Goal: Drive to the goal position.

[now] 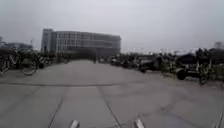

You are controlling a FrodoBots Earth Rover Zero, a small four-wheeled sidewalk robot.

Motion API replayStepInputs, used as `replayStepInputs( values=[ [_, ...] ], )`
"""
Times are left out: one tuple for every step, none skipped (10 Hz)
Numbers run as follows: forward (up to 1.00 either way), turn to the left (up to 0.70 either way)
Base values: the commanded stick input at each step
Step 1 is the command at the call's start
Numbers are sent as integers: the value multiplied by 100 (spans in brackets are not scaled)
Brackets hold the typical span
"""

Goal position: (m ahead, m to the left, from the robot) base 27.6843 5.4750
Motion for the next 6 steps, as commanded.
replayStepInputs(
  values=[
    [100,1],
    [100,1],
    [100,1],
    [100,1],
    [100,1],
    [100,1]
  ],
)
